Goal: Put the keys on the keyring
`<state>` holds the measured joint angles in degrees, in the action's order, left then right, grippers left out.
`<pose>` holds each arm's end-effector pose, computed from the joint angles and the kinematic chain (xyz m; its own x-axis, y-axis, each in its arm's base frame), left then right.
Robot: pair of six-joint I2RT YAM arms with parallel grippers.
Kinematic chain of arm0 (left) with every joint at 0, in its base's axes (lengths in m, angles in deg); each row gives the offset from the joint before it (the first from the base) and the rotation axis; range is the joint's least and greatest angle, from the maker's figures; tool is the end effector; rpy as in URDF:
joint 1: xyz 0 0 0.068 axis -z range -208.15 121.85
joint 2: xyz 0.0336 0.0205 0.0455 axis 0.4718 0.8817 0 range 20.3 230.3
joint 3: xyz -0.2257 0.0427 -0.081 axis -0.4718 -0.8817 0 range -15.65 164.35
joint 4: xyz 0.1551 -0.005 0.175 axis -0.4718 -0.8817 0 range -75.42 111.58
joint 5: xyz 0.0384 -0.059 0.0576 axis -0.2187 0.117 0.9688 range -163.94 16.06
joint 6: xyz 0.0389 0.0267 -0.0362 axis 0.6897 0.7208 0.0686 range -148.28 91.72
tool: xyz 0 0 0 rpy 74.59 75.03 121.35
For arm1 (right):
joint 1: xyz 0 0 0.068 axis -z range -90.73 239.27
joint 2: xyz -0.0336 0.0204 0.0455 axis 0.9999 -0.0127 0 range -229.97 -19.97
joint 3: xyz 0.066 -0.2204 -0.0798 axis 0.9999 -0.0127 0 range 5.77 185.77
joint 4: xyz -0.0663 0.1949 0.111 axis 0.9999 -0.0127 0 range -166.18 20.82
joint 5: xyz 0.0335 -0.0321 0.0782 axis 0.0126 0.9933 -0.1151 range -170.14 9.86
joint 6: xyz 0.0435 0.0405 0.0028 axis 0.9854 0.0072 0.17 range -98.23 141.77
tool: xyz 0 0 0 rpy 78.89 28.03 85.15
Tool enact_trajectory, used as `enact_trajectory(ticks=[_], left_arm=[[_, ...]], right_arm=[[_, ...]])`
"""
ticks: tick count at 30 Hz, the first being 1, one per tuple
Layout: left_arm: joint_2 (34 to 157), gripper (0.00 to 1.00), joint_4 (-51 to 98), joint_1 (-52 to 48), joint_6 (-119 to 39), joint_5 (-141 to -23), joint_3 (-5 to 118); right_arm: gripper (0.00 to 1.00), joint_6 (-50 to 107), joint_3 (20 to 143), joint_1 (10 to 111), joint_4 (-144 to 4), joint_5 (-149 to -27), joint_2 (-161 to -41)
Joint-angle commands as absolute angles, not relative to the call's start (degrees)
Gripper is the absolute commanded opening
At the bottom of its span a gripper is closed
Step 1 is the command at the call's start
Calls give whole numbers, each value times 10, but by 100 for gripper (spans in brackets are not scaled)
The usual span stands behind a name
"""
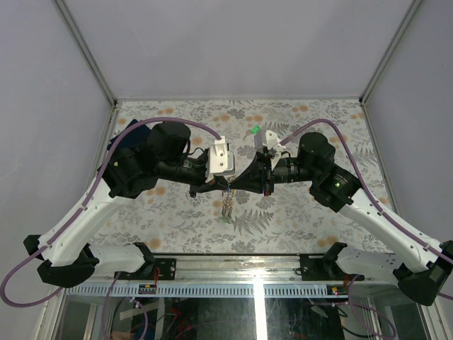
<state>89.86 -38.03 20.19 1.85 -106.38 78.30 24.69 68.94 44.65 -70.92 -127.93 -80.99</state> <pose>0.1157 -0.1652 0.4121 0.1310 0.4900 -0.8618 0.9897 -0.0144 0.1423 0.1361 0.1796 0.3867 -0.0456 0.0030 -0.9990 -0.9981 -0.0423 0.0454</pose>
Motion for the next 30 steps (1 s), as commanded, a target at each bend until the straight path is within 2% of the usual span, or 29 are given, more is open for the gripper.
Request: enact_trajectory(ticks=[1,6,8,12,23,30], left_arm=[[884,0,-347,205,20,-1077,802],[865,1,-319,205,11,-1077,786],[852,12,-295,205,3,-1079,770],[823,24,-242,205,-15,-1095,733],[706,29,46,205,-135,-1093,562],[686,29,106,205,-165,-1093,530]], right_arm=[[0,236,718,447,-710,-1278,-813],[0,239,713,447,-687,-1261,-790],[0,254,706,446,-657,-1258,-778],[0,283,699,446,-608,-1258,-760],[0,330,688,446,-522,-1271,-735],[0,335,685,447,-512,-1278,-731]])
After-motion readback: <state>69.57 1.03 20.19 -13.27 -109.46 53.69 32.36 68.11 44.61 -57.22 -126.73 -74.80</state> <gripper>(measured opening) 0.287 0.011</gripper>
